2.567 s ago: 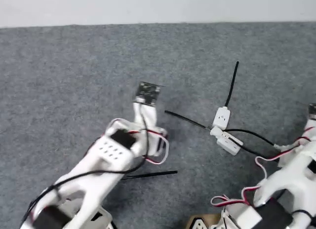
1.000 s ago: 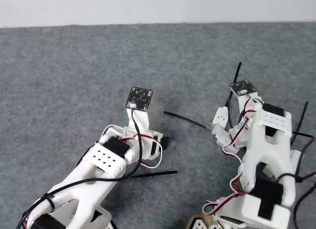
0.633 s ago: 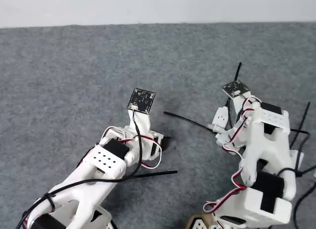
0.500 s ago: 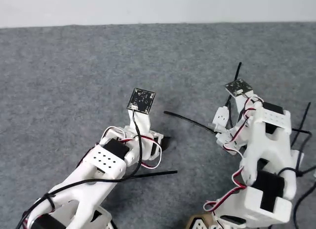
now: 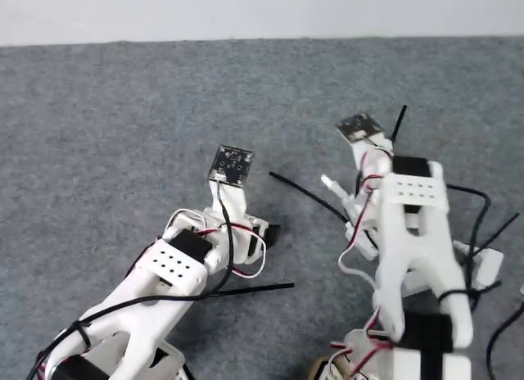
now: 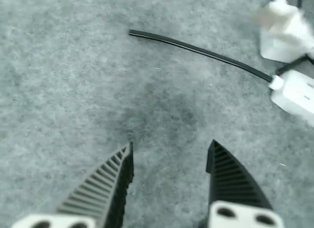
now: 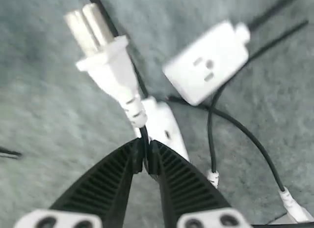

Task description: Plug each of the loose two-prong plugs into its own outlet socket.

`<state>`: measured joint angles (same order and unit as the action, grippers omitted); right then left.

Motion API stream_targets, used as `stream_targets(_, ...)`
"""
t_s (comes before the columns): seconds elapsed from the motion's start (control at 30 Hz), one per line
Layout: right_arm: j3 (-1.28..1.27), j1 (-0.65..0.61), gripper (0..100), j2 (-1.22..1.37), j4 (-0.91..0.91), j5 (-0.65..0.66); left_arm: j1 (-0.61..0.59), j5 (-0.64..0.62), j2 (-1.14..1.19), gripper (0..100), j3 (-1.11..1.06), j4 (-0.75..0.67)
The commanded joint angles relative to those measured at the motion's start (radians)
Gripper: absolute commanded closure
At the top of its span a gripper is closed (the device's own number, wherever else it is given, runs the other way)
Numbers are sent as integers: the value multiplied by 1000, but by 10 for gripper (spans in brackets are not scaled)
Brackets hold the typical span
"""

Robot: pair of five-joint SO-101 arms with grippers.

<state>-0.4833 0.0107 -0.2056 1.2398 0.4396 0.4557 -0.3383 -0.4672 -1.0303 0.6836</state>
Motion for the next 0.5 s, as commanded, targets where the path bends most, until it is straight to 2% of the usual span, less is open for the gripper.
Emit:
stream_targets(0.0,60,-101,991,-104,10,-115,-35,9,-41,768,16,-25)
stream_targets(0.17,35,-243,991,-114,-4,-272,-72,9,-43,768,45,12)
stream_targets(0.3,-66,-343,987,-114,-102,-311,-103,9,-43,768,76,57)
stream_targets(0.37,-126,-384,935,-114,-128,-292,-112,9,-43,768,77,54)
stream_targets(0.47,-166,-403,776,-114,-133,-230,-110,8,-43,768,77,52)
